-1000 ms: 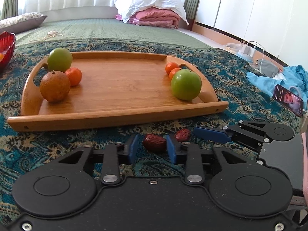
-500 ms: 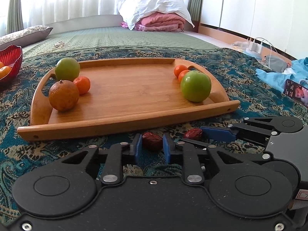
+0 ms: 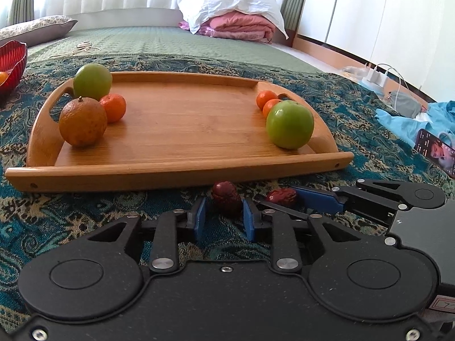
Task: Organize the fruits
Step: 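Close the left gripper on a date while the right gripper closes on another date, then carry both dates over the tray and lower them onto it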
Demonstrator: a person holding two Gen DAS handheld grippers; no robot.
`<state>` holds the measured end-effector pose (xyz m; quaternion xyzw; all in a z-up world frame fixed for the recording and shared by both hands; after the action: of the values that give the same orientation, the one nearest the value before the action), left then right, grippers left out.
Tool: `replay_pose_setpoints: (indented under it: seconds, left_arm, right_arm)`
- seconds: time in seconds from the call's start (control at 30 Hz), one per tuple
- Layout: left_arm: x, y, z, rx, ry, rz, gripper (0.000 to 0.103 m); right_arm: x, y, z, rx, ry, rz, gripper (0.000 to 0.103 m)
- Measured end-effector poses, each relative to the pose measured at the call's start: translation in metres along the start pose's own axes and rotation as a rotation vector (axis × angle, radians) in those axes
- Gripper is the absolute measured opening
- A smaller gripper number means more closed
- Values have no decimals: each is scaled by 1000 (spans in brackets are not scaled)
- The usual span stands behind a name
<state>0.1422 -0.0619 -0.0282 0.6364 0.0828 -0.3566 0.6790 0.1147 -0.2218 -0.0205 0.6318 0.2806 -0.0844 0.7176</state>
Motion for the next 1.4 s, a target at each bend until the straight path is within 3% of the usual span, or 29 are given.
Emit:
replay_pose_setpoints:
  seconds: [0.1, 0.47, 0.73, 1.13, 1.4]
  left_arm:
    - [-2, 0, 1, 8, -3, 12, 21]
    - [-17, 9, 9, 46, 9, 72, 21]
    - [-25, 23, 3, 47, 56, 92, 21]
    - [-15, 67, -16, 42, 106, 120, 21]
    - [6, 100, -37, 9, 125, 124, 21]
  right_arm:
    - [-1, 0, 0, 4, 1, 4, 37]
    - [-8, 4, 5, 40, -8, 32, 35]
    - [-14, 17, 4, 34, -19, 72, 35]
    - [-7, 60, 13, 31, -55, 142, 35]
    - [18, 86, 34, 85, -64, 121, 35]
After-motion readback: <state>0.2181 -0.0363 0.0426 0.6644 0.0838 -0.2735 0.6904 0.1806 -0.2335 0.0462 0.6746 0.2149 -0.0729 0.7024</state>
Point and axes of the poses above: each gripper's, at about its wrist camera, not at the fingertips, and x roughly the way its jaws point, z to its right, y to its top, the point moved 5 cm from there along x, roughly the way its jaws point, and after that the axes turned 3 degrees about z, right-handed, at the moved point
